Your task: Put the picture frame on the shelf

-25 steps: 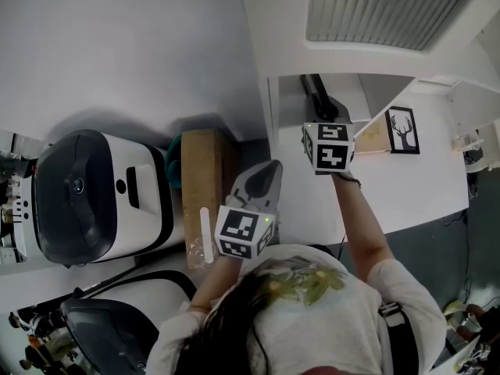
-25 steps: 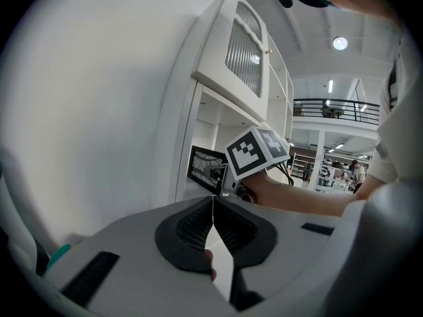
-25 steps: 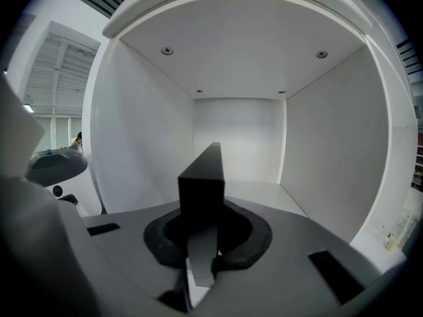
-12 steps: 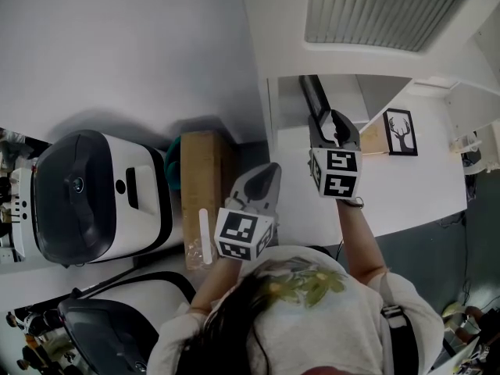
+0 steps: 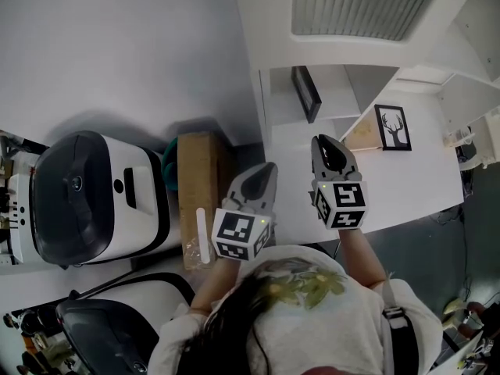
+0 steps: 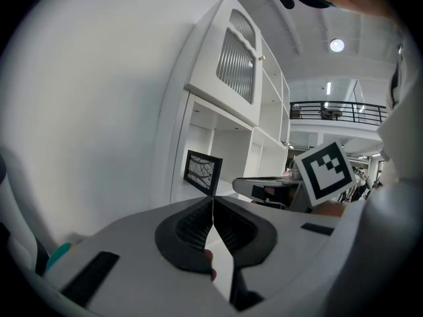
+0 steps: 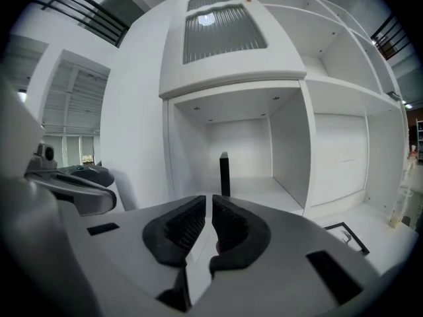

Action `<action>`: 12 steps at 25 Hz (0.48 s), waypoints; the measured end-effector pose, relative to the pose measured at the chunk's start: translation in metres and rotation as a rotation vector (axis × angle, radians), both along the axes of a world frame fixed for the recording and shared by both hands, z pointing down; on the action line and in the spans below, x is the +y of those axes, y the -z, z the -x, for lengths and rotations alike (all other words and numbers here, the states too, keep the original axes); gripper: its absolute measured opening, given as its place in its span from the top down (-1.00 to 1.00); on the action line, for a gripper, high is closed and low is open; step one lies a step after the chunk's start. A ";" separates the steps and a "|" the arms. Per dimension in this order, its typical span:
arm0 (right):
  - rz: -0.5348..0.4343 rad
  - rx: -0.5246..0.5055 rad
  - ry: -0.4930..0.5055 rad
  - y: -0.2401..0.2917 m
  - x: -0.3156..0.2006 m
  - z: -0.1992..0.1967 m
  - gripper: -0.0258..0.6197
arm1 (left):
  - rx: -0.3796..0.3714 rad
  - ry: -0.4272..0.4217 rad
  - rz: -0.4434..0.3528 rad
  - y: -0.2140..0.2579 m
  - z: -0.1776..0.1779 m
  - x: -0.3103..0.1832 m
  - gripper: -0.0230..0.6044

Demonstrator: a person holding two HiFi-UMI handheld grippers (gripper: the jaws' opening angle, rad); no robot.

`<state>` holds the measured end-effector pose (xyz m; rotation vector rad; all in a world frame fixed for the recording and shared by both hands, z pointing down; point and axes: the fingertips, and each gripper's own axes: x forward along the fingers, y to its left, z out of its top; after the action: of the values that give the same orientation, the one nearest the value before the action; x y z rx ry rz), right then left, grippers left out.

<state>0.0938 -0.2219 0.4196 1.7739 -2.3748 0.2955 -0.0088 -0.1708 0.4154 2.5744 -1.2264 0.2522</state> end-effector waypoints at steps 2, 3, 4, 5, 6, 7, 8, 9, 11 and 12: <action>-0.014 -0.021 0.027 0.005 0.011 0.005 0.78 | 0.002 0.000 -0.003 0.002 -0.001 0.006 0.83; -0.019 -0.029 0.046 0.008 0.016 0.008 0.79 | 0.002 -0.001 -0.004 0.003 -0.001 0.008 0.83; -0.024 -0.031 0.065 0.010 0.021 0.011 0.81 | 0.002 0.000 -0.006 0.004 -0.001 0.011 0.83; -0.029 -0.027 0.080 0.011 0.026 0.013 0.82 | 0.003 0.000 -0.007 0.005 -0.002 0.014 0.83; -0.031 -0.020 0.092 0.012 0.031 0.015 0.82 | 0.003 0.000 -0.008 0.007 -0.003 0.017 0.83; -0.032 -0.011 0.101 0.013 0.035 0.017 0.83 | 0.004 -0.001 -0.009 0.008 -0.003 0.020 0.83; -0.031 -0.001 0.107 0.014 0.039 0.019 0.83 | 0.005 -0.002 -0.010 0.010 -0.004 0.023 0.83; -0.029 0.010 0.113 0.014 0.042 0.021 0.83 | 0.005 -0.003 -0.011 0.011 -0.004 0.026 0.83; -0.027 0.022 0.125 0.016 0.049 0.023 0.83 | 0.003 -0.002 -0.012 0.012 -0.004 0.031 0.83; -0.027 0.022 0.131 0.018 0.053 0.024 0.83 | 0.003 0.000 -0.013 0.013 -0.004 0.033 0.83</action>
<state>0.0698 -0.1688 0.4017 1.6146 -2.4762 0.2263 -0.0048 -0.1381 0.4025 2.5848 -1.2313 0.2409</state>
